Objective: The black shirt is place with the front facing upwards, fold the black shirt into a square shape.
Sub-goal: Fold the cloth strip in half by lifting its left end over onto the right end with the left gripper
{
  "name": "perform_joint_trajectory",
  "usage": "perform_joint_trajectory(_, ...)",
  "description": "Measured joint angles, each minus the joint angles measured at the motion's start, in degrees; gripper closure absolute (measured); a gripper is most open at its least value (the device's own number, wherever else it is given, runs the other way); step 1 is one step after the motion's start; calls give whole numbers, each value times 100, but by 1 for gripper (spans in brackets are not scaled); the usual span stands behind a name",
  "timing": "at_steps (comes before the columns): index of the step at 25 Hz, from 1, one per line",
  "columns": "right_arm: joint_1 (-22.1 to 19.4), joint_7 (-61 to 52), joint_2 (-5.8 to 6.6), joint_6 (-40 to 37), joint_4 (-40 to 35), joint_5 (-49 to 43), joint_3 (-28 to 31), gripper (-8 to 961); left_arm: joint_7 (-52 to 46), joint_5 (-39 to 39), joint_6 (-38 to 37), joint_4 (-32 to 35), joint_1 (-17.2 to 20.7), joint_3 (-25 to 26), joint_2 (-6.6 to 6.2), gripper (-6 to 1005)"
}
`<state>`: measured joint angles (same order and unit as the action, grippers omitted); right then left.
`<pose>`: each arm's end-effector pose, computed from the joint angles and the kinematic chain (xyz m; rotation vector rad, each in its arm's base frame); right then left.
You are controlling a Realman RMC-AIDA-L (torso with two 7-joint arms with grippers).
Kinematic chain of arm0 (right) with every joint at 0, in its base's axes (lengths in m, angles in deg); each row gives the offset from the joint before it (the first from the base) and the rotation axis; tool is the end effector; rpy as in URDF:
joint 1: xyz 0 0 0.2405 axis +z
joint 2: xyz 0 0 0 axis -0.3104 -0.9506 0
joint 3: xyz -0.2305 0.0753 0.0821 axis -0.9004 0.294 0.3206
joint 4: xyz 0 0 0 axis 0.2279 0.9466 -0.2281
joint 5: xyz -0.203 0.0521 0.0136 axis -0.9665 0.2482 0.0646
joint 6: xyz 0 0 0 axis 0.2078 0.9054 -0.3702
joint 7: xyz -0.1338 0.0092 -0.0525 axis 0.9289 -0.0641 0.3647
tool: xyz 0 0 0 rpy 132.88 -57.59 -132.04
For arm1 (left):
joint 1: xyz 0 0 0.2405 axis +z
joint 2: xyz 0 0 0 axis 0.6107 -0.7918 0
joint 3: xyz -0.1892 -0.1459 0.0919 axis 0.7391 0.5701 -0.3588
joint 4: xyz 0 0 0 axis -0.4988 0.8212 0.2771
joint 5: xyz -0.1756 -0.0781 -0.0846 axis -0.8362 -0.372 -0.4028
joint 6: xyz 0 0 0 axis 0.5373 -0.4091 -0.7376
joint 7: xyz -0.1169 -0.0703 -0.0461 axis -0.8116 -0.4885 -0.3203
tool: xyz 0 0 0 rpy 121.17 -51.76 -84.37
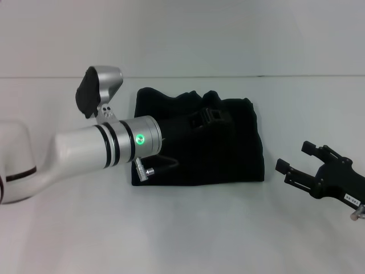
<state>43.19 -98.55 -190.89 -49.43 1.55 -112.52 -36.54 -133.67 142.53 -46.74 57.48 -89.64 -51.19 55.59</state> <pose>0.3240 0.3012 -0.0316 -2.2283 0.7063 0.8141 -0.1793 0.4018 -0.1084 -2.1474 -1.8136 -0.9300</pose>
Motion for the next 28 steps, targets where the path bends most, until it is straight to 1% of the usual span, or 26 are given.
perform_joint_trajectory(3, 3, 0, -1, 13, 9, 8, 14, 11, 164, -222, 1, -116, 12, -16, -2, 889)
perform_joint_trajectory(7, -26, 0, -6, 23, 13, 39, 96, 11, 307, -255, 28, -258, -70, -41, 4, 888)
perform_joint_trajectory(9, -70, 0, -9, 24, 13, 42, 226, 11, 411, -255, 65, -371, -123, -35, 8, 888)
perform_joint_trajectory(14, -243, 34, -12, 25, 6, 47, 844, 12, 660, -303, 188, -663, -219, 21, 20, 888)
perform_joint_trajectory(18, -377, 48, -14, 32, 0, 50, 1504, 12, 871, -402, 156, -822, -224, 132, 22, 889)
perform_joint_trajectory(21, -433, 57, -19, 33, 0, 52, 1885, 12, 950, -447, 64, -899, -234, 130, 23, 849)
perform_joint_trajectory(26, -430, 85, -20, 33, 19, 51, 2227, 11, 988, -424, -147, -1026, -275, 119, 24, 781)
perform_joint_trajectory(28, -400, 107, -23, 33, 38, 51, 2303, 11, 978, -424, -321, -1050, -276, 125, 24, 703)
